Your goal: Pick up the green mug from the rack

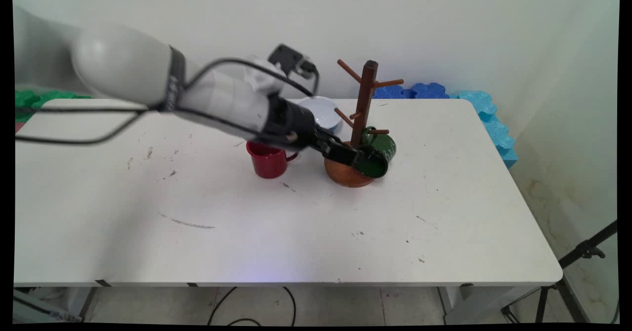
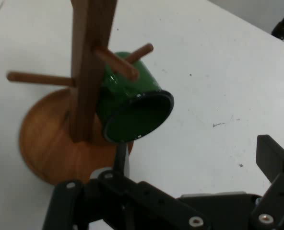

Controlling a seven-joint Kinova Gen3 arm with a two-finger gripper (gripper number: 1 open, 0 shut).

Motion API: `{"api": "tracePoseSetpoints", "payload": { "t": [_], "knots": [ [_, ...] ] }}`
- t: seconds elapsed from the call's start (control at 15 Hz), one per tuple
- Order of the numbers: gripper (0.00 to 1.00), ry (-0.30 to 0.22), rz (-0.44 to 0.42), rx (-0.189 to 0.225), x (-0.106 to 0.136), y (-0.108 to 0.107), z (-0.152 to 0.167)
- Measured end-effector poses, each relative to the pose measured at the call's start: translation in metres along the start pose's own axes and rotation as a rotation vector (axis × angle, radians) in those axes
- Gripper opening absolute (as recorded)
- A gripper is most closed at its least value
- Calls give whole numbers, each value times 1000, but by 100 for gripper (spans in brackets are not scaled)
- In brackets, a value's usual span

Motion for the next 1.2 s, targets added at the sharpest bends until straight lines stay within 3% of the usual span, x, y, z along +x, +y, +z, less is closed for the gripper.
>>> {"api": "tracePoseSetpoints", "payload": {
  "t": [0.47,1.2],
  "knots": [
    [100,50,-95,83,-23,36,50],
    [100,120,-139,156,-45,59,117]
  ]
}}
